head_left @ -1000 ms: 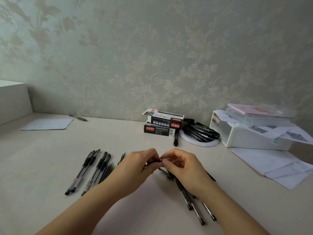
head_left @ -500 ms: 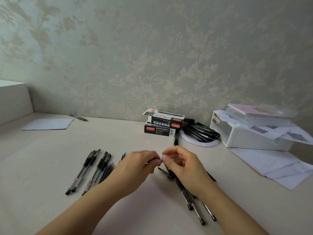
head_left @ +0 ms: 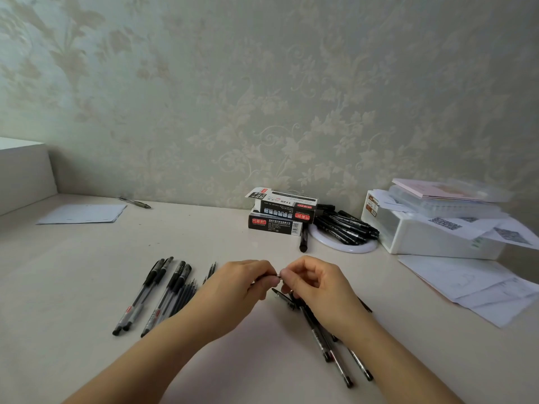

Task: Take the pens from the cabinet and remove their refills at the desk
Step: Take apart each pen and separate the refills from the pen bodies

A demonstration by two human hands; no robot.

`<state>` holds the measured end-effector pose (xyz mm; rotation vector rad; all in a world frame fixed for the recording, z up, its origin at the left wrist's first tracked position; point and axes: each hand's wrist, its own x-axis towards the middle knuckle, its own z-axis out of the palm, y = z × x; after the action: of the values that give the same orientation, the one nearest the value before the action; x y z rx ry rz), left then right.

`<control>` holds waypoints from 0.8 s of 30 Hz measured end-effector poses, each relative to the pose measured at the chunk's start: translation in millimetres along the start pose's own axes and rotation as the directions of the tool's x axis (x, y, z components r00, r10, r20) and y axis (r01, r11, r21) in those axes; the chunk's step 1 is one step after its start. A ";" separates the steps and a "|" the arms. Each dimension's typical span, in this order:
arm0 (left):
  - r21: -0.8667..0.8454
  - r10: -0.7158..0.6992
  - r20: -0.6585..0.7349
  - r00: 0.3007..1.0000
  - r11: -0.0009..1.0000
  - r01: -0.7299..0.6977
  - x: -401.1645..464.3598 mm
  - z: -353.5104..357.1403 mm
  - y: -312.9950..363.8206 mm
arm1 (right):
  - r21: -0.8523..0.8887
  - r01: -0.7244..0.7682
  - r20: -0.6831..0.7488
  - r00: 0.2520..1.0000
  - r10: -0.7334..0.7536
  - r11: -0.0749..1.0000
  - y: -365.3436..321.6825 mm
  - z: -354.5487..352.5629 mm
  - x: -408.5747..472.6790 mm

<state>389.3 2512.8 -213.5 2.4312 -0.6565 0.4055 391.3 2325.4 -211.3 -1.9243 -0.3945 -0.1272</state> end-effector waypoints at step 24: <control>0.008 -0.036 -0.087 0.996 0.999 0.037 -2.6 0.3 -1.9 | -0.579 0.386 0.352 0.913 -0.207 0.718 8.4 8.0 -0.2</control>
<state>388.2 2514.9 -215.7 2.4154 -0.5734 0.4977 393.2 2330.0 -221.8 -2.5549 -0.9491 -0.2452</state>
